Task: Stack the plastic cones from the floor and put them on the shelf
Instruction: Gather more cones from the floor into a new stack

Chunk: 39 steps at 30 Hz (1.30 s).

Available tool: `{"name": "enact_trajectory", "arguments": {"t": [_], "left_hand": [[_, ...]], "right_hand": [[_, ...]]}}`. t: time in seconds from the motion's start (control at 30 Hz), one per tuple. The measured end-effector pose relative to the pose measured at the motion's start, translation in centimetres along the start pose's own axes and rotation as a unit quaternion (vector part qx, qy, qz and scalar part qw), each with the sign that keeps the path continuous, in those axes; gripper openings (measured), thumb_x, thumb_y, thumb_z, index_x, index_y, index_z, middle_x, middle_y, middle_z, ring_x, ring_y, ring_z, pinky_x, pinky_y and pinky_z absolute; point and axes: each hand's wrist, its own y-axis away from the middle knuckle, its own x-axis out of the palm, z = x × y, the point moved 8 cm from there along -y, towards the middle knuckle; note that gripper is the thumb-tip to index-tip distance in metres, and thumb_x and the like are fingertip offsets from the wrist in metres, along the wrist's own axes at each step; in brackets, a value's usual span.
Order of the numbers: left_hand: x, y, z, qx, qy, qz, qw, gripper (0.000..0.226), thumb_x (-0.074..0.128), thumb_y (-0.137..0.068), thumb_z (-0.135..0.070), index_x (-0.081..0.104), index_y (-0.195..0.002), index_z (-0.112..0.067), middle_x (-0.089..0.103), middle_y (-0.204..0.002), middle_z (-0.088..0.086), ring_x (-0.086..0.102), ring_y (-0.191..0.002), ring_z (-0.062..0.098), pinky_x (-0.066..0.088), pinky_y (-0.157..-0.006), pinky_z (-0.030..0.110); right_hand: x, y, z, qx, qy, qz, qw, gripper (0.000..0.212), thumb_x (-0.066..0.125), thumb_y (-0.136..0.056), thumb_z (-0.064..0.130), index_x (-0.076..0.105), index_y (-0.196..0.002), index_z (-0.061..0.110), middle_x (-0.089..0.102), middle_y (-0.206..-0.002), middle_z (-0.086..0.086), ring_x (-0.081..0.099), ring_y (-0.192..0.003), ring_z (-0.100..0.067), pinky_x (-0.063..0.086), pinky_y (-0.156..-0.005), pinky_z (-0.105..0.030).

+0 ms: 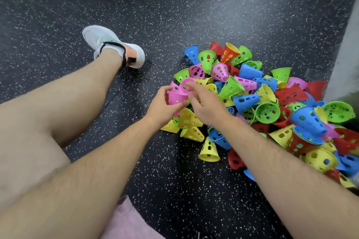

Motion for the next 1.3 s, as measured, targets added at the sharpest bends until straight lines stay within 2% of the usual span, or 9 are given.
{"name": "enact_trajectory", "arguments": {"t": [0.13, 0.3, 0.47, 0.6, 0.73, 0.97, 1.07, 1.17, 1.3], "left_hand": [[-1.0, 0.8, 2.6, -0.047, 0.003, -0.024, 0.999, 0.067, 0.083, -0.085, -0.015, 0.045, -0.140, -0.015, 0.061, -0.110, 0.002, 0.059, -0.079, 0.003, 0.051, -0.062, 0.014], [-1.3, 1.1, 4.5, -0.076, 0.002, -0.023, 0.997, 0.068, 0.083, -0.086, -0.023, 0.043, -0.141, -0.017, 0.060, -0.116, 0.004, 0.058, -0.085, 0.002, 0.050, -0.065, 0.017], [-1.0, 1.2, 4.5, -0.077, 0.018, -0.019, 0.997, 0.069, 0.083, -0.085, -0.018, 0.043, -0.141, -0.019, 0.060, -0.119, 0.003, 0.059, -0.088, 0.003, 0.050, -0.064, 0.015], [-1.2, 1.4, 3.9, -0.058, 0.019, -0.021, 0.998, 0.074, 0.084, -0.082, -0.013, 0.042, -0.142, -0.021, 0.061, -0.114, -0.005, 0.060, -0.088, 0.002, 0.048, -0.058, 0.009], [-0.9, 1.6, 3.5, -0.038, -0.007, -0.001, 0.999, 0.067, 0.089, -0.075, -0.013, 0.049, -0.127, -0.030, 0.064, -0.106, -0.016, 0.064, -0.089, 0.005, 0.051, -0.076, 0.022], [-0.9, 2.2, 2.3, 0.000, 0.045, 0.011, 0.999, 0.070, 0.091, -0.066, -0.007, 0.057, -0.125, -0.025, 0.070, -0.105, -0.011, 0.066, -0.084, -0.006, 0.054, -0.078, 0.020], [-1.5, 2.3, 2.2, 0.008, 0.063, 0.001, 0.998, 0.066, 0.083, -0.066, -0.014, 0.058, -0.126, -0.026, 0.071, -0.105, -0.010, 0.068, -0.094, 0.008, 0.060, -0.084, 0.035], [-1.8, 2.3, 2.7, -0.011, 0.047, 0.009, 0.999, 0.084, 0.075, -0.076, 0.008, 0.043, -0.148, -0.022, 0.067, -0.111, -0.005, 0.067, -0.101, 0.019, 0.061, -0.082, 0.043], [-2.2, 2.8, 4.0, -0.013, -0.030, 0.031, 0.999, 0.077, 0.083, -0.074, -0.003, 0.047, -0.136, -0.032, 0.065, -0.106, -0.008, 0.063, -0.087, 0.008, 0.057, -0.082, 0.031]], "right_hand": [[1.4, 1.3, -1.4, 0.028, 0.049, 0.022, 0.998, 0.038, 0.053, -0.093, 0.026, 0.047, -0.129, 0.017, 0.056, -0.123, 0.001, 0.054, -0.110, -0.016, 0.046, -0.097, -0.038], [4.3, 2.1, -2.1, -0.007, 0.213, 0.071, 0.974, 0.068, 0.068, -0.086, 0.044, 0.039, -0.144, 0.022, 0.048, -0.139, 0.000, 0.048, -0.126, -0.022, 0.040, -0.104, -0.036], [3.9, 2.0, -2.9, 0.011, 0.157, 0.033, 0.987, 0.044, 0.068, -0.090, 0.034, 0.053, -0.129, 0.020, 0.042, -0.138, -0.003, 0.049, -0.122, -0.023, 0.042, -0.102, -0.037], [0.7, 1.6, -2.6, 0.019, 0.061, -0.091, 0.994, 0.032, 0.065, -0.092, 0.034, 0.054, -0.114, 0.015, 0.047, -0.122, -0.002, 0.048, -0.108, -0.013, 0.042, -0.094, -0.027], [-1.7, 1.3, -0.9, 0.018, -0.019, -0.178, 0.984, 0.027, 0.064, -0.093, 0.036, 0.053, -0.103, 0.013, 0.050, -0.104, 0.000, 0.045, -0.088, -0.010, 0.038, -0.075, -0.018], [1.7, 0.9, 1.4, -0.005, -0.039, -0.095, 0.995, 0.028, 0.061, -0.095, 0.038, 0.060, -0.113, 0.017, 0.053, -0.110, 0.009, 0.047, -0.102, -0.004, 0.033, -0.087, -0.006], [3.4, 1.4, 2.0, -0.036, -0.025, -0.056, 0.997, 0.025, 0.061, -0.095, 0.036, 0.062, -0.113, 0.018, 0.059, -0.114, 0.006, 0.050, -0.108, -0.006, 0.039, -0.094, -0.019], [4.9, 2.0, 1.7, -0.010, -0.027, -0.002, 1.000, 0.045, 0.057, -0.094, 0.046, 0.054, -0.132, 0.021, 0.057, -0.131, 0.004, 0.049, -0.122, -0.009, 0.038, -0.102, -0.023], [5.9, 3.2, 0.7, 0.017, -0.009, 0.049, 0.999, 0.061, 0.053, -0.096, 0.049, 0.036, -0.149, 0.024, 0.047, -0.147, 0.004, 0.041, -0.134, -0.010, 0.034, -0.109, -0.027]]}}
